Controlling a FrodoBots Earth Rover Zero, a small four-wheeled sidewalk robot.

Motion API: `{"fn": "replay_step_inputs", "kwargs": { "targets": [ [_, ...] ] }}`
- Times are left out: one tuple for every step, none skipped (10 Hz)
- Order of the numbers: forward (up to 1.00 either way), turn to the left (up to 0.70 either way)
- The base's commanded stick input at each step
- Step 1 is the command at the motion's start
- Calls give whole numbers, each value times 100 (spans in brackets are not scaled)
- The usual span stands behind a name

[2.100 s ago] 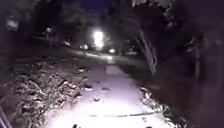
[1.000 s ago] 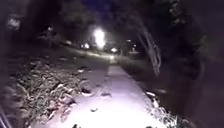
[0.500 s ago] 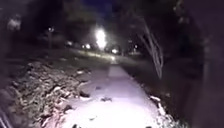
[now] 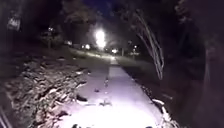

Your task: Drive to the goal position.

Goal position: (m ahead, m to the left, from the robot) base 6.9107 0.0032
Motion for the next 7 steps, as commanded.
{"fn": "replay_step_inputs", "kwargs": {
  "targets": [
    [30,0],
    [30,0],
    [30,0],
    [30,0],
    [30,0],
    [30,0],
    [30,0]
  ]
}}
